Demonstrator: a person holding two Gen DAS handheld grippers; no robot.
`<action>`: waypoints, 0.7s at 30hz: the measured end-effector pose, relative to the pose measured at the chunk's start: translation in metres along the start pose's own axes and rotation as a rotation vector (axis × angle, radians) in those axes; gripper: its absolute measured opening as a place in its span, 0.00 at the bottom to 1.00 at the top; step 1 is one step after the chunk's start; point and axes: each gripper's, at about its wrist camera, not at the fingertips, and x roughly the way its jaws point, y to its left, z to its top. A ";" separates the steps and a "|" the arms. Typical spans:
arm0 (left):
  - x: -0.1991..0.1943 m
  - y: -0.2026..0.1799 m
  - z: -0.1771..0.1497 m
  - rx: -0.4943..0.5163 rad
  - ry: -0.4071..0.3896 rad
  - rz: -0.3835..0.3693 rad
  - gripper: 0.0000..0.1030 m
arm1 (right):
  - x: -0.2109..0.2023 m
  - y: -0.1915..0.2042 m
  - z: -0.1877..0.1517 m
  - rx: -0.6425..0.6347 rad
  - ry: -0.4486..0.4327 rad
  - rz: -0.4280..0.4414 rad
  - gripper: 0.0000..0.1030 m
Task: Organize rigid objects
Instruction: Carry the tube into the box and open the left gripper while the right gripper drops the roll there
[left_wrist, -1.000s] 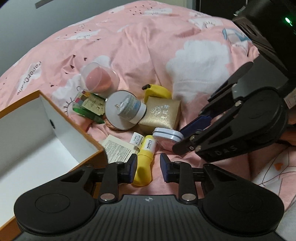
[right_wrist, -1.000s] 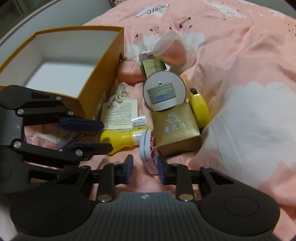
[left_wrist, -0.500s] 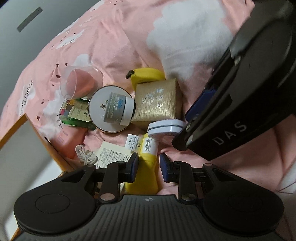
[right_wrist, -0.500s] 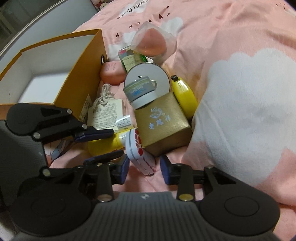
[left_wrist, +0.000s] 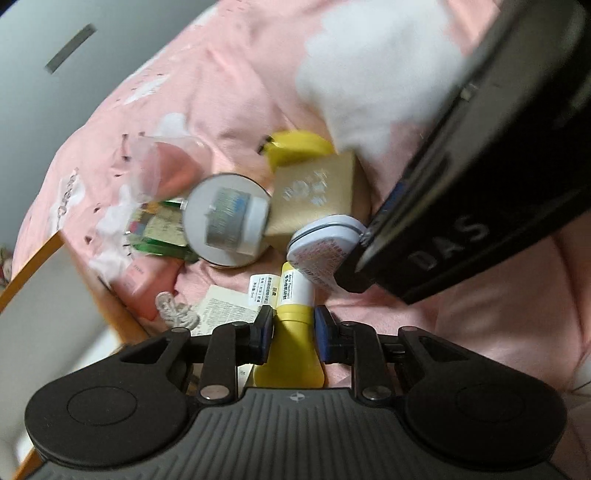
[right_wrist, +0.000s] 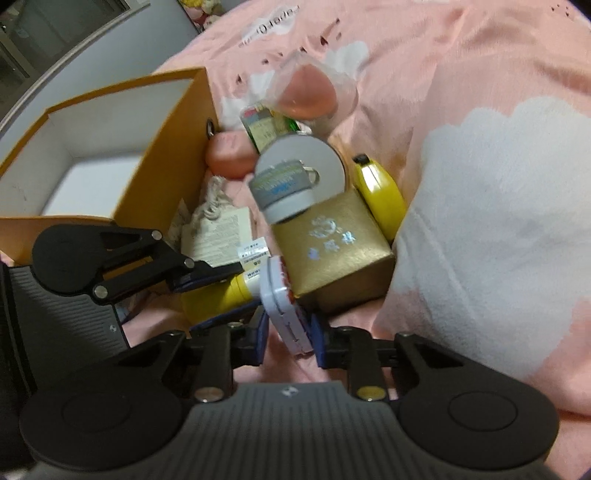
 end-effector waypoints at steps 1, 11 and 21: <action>-0.005 0.003 0.001 -0.023 -0.012 -0.005 0.26 | -0.004 0.002 0.000 -0.002 -0.012 0.007 0.17; -0.080 0.044 0.008 -0.270 -0.207 -0.019 0.26 | -0.055 0.012 0.008 0.000 -0.124 0.008 0.15; -0.143 0.117 -0.008 -0.505 -0.289 0.022 0.26 | -0.081 0.053 0.046 -0.083 -0.190 0.109 0.15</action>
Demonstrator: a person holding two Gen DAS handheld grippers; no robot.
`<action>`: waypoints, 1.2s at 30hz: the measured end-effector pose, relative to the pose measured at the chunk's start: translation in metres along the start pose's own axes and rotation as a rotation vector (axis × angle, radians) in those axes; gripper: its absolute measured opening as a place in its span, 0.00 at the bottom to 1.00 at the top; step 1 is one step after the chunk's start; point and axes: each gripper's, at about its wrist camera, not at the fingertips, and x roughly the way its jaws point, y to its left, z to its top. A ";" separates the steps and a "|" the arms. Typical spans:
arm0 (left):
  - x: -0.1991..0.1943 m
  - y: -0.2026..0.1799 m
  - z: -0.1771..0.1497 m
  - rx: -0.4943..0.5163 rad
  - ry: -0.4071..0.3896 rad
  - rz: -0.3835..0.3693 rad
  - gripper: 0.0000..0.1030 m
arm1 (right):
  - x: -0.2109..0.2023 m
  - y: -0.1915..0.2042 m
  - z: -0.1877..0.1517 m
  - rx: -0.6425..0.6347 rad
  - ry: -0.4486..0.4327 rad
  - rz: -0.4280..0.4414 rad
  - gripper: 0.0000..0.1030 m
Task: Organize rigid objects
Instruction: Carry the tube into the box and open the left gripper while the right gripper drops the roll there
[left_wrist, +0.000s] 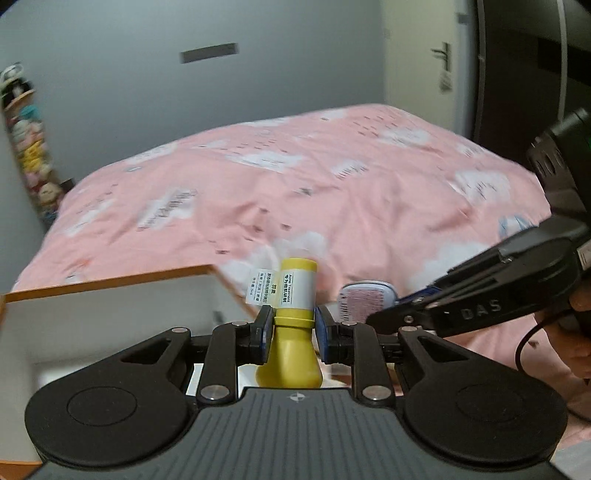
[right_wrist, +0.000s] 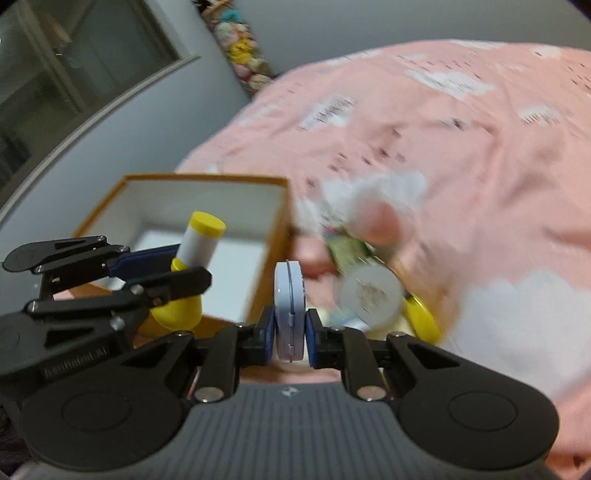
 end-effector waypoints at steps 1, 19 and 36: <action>-0.004 0.011 0.004 -0.024 0.007 0.005 0.26 | 0.002 0.006 0.006 -0.011 -0.002 0.018 0.15; 0.079 0.154 -0.003 -0.284 0.328 0.046 0.26 | 0.166 0.069 0.092 -0.169 0.238 0.058 0.15; 0.135 0.184 -0.015 -0.406 0.469 0.074 0.26 | 0.230 0.089 0.110 -0.365 0.324 -0.072 0.14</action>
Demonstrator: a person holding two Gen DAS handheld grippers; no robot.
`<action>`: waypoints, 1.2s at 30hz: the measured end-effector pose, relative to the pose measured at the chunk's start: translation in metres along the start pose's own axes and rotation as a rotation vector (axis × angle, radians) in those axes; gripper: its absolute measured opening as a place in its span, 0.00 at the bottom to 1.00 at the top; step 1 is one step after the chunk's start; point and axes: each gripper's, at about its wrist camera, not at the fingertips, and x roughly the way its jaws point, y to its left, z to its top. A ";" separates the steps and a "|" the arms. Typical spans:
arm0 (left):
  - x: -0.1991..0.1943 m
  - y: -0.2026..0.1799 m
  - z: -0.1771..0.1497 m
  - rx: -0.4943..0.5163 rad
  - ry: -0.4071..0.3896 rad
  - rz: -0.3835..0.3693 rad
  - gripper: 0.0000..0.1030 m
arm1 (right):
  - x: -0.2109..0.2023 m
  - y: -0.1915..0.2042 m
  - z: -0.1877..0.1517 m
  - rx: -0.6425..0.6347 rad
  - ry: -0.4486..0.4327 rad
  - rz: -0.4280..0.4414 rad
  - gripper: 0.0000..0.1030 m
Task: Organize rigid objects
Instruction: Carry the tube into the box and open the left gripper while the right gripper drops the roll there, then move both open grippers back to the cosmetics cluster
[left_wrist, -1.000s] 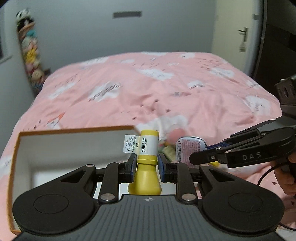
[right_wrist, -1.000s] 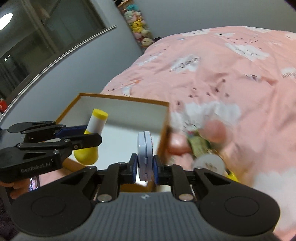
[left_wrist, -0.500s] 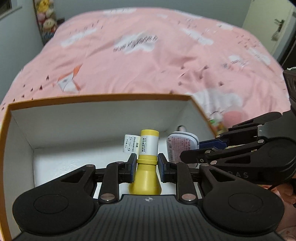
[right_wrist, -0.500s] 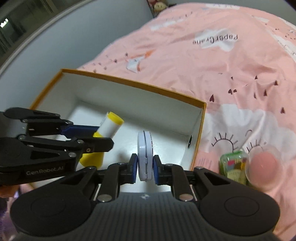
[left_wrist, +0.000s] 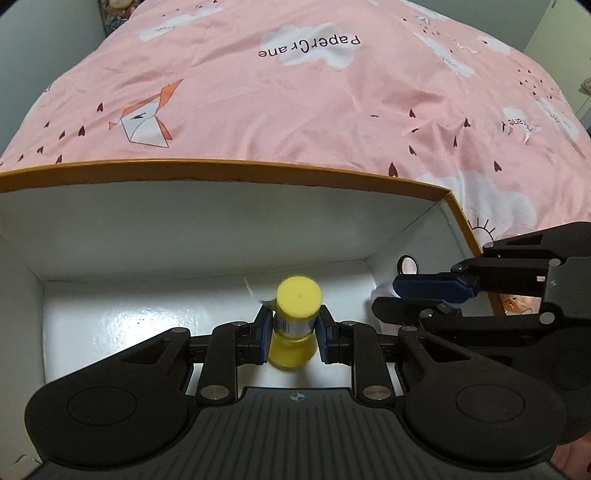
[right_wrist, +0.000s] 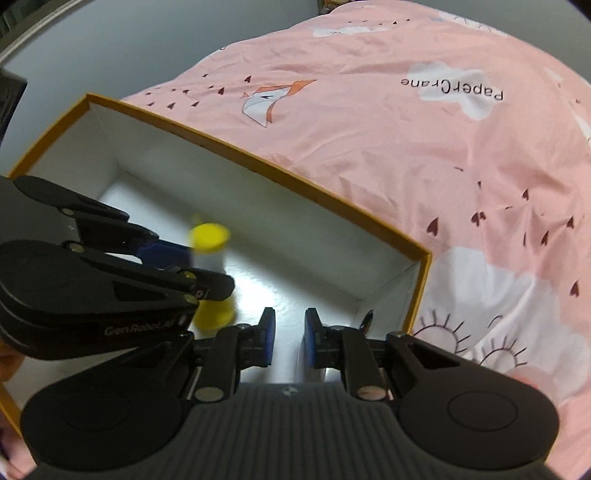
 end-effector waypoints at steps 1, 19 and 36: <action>0.000 -0.001 0.001 0.002 0.000 0.004 0.26 | 0.000 0.000 0.000 -0.003 -0.003 -0.007 0.15; 0.005 -0.010 0.009 -0.036 0.021 -0.048 0.26 | -0.017 0.000 -0.007 -0.039 -0.079 -0.110 0.21; -0.050 -0.032 -0.003 0.017 -0.124 -0.021 0.38 | -0.053 0.000 -0.021 -0.007 -0.156 -0.097 0.38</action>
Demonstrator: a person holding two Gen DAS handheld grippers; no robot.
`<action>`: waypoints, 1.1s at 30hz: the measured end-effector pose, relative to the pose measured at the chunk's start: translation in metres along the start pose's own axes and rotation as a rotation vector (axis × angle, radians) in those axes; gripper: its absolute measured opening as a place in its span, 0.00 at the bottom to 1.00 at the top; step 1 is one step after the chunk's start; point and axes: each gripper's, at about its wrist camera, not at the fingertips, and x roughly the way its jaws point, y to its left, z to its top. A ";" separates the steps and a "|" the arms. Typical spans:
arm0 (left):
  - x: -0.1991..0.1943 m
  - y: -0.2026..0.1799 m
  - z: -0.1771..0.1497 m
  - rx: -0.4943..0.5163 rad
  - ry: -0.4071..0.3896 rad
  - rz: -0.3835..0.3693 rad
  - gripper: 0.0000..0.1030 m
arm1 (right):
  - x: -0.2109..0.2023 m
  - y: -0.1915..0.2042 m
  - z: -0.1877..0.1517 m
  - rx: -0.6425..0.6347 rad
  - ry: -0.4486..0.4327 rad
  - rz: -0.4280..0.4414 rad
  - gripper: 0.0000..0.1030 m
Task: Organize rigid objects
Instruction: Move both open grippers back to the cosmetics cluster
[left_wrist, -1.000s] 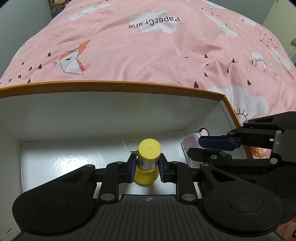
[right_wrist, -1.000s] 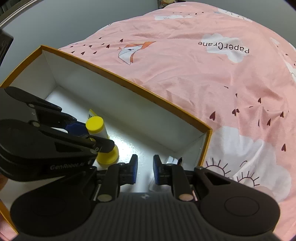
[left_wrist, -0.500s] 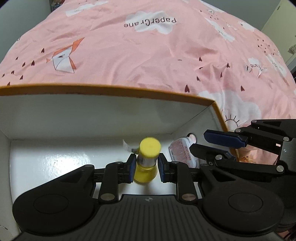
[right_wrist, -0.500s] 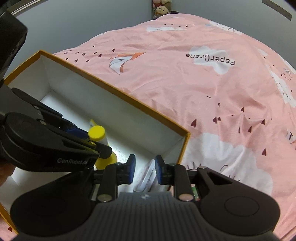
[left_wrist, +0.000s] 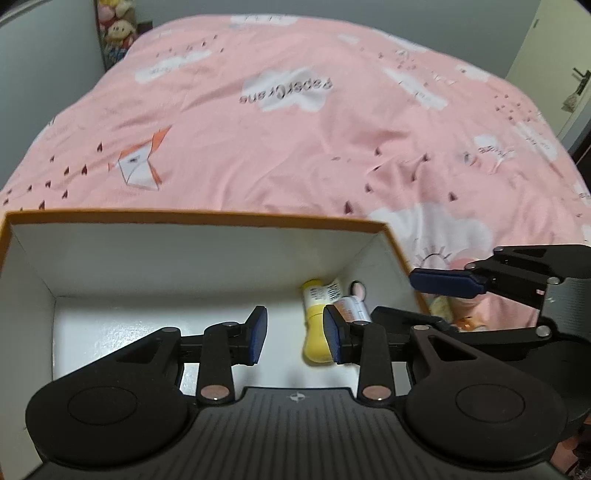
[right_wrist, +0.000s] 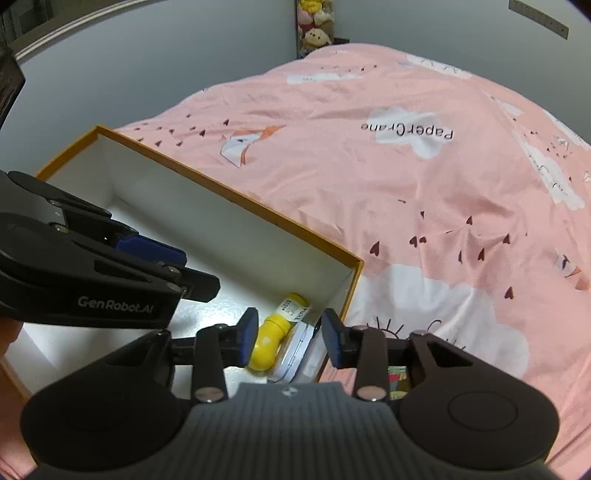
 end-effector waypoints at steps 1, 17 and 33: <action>-0.006 -0.004 -0.001 0.010 -0.015 0.000 0.38 | -0.004 0.001 -0.001 -0.003 -0.008 -0.001 0.38; -0.070 -0.091 -0.038 0.284 -0.248 -0.180 0.38 | -0.096 -0.026 -0.054 0.084 -0.123 -0.086 0.50; 0.013 -0.176 -0.096 0.638 -0.044 -0.211 0.38 | -0.109 -0.091 -0.191 0.398 -0.011 -0.139 0.50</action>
